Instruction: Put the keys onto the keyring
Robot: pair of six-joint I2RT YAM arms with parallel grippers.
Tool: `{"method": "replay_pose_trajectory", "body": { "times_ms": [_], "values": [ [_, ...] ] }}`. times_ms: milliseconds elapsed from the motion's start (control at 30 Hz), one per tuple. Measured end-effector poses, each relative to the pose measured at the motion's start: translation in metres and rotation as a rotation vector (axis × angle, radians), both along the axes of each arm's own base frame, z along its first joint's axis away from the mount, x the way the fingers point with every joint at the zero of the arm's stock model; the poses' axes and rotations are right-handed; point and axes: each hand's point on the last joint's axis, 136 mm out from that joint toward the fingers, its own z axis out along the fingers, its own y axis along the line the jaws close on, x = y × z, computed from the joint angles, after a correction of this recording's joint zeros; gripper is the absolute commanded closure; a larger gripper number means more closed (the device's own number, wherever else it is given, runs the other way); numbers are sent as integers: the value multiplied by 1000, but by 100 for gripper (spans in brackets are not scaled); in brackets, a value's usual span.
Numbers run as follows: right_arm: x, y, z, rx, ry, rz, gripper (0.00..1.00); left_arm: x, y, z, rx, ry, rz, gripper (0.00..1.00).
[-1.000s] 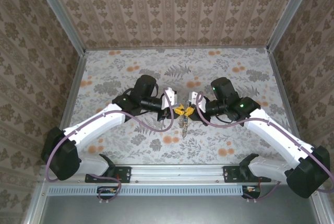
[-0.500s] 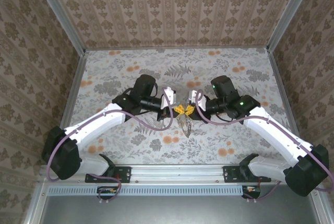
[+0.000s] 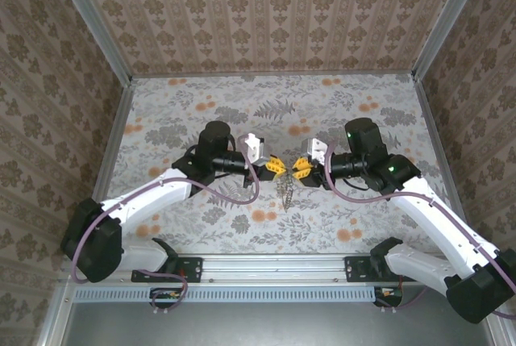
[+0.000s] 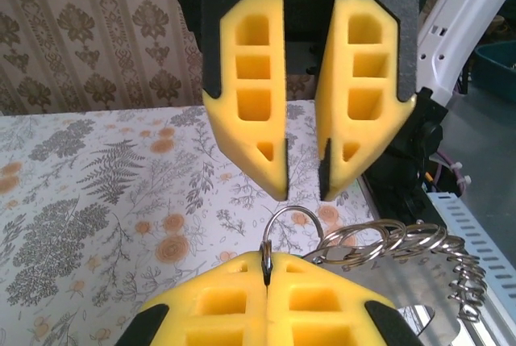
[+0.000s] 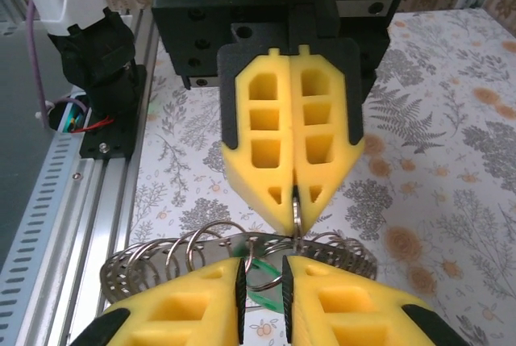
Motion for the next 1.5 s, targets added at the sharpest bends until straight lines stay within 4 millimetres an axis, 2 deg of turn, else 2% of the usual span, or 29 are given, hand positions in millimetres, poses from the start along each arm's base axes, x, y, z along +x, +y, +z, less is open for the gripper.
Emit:
{"method": "replay_pose_trajectory", "body": {
  "times_ms": [133, 300, 467, 533, 667, 800, 1267, 1333, 1433, 1500],
  "values": [
    [-1, 1, -1, 2, 2, 7, 76, 2, -1, 6, -25, -7, 4, 100],
    [1, 1, -5, -2, 32, -2, 71, 2, 0, 6, -26, -9, 6, 100],
    [8, 1, -8, 3, 106, -51, 69, 3, 1, 4, -24, -18, 10, 100],
    [15, 0, -3, 23, 165, -94, 69, 3, 1, 3, -21, -20, 12, 100],
    [33, -6, 23, 85, 246, -189, 69, 4, 0, 3, -22, -24, 15, 100],
    [33, -7, 35, 109, 278, -208, 70, 4, 1, 2, -25, -27, 16, 100],
    [24, 4, 1, 67, 505, -191, 71, 6, 2, 3, -42, -48, 38, 100],
    [21, 5, -4, 66, 545, -199, 76, 7, 2, 4, -47, -52, 46, 100],
    [21, 5, -10, 60, 588, -220, 97, 8, 1, 7, -58, -62, 48, 100],
    [22, 5, -13, 56, 621, -233, 100, 8, 2, 5, -57, -60, 53, 100]
  ]
}}
